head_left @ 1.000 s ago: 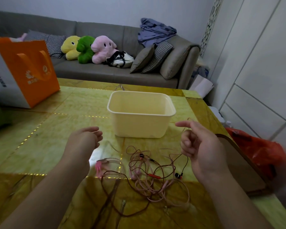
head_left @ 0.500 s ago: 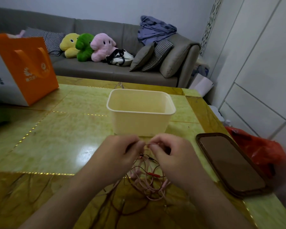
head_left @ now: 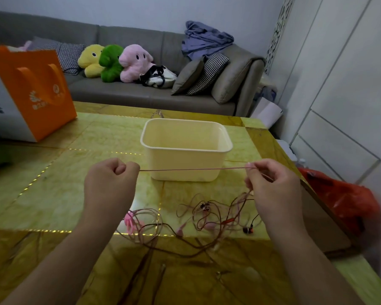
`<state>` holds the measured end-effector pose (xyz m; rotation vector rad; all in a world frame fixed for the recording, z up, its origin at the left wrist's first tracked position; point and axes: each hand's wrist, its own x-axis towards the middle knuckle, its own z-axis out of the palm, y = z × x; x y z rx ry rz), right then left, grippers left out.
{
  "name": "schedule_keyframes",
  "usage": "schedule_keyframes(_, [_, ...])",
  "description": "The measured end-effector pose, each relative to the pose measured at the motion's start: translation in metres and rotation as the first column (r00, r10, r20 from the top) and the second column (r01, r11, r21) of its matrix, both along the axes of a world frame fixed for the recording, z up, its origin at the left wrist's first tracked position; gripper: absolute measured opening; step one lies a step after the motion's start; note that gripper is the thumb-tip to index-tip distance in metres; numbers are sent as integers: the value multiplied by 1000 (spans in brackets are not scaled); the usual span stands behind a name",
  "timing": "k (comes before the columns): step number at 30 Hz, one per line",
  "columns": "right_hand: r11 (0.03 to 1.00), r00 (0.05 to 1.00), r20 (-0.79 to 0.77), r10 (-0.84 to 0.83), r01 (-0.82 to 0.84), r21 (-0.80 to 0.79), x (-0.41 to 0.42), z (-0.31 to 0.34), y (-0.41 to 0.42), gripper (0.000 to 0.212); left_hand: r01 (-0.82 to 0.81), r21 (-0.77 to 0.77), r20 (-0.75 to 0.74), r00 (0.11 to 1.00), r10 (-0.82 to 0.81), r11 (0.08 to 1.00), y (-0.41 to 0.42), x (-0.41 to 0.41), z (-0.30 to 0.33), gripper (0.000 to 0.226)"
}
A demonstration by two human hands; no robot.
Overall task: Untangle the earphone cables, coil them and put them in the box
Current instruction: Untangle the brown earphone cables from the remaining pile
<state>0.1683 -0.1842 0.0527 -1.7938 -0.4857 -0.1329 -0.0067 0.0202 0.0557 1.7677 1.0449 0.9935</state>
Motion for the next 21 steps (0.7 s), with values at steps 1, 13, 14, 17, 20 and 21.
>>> schedule_keyframes(1, [999, 1000, -13, -15, 15, 29, 0, 1, -1, 9, -31, 31, -34, 999, 32, 999, 3, 0, -2, 38])
schedule_keyframes(13, [982, 983, 13, 181, -181, 56, -16, 5, 5, 26, 138, 104, -590, 806, -50, 985, 16, 5, -31, 20])
schedule_keyframes(14, [979, 978, 38, 204, -205, 26, -19, 4, 7, 27, 195, 130, -595, 799, -81, 972, 12, 7, -32, 17])
schedule_keyframes(17, [953, 950, 100, 295, -285, -100, -30, -3, 13, 30, 392, 241, -400, 874, -277, 888, -7, 11, -29, 32])
schedule_keyframes(20, [902, 905, 98, 414, -394, -176, -41, -7, 20, 34, 518, 345, -236, 855, -462, 782, -29, 14, -16, 51])
schedule_keyframes(21, [888, 890, 109, 444, -420, -187, -43, -7, 21, 35, 522, 325, -198, 853, -484, 788, -34, 15, -15, 53])
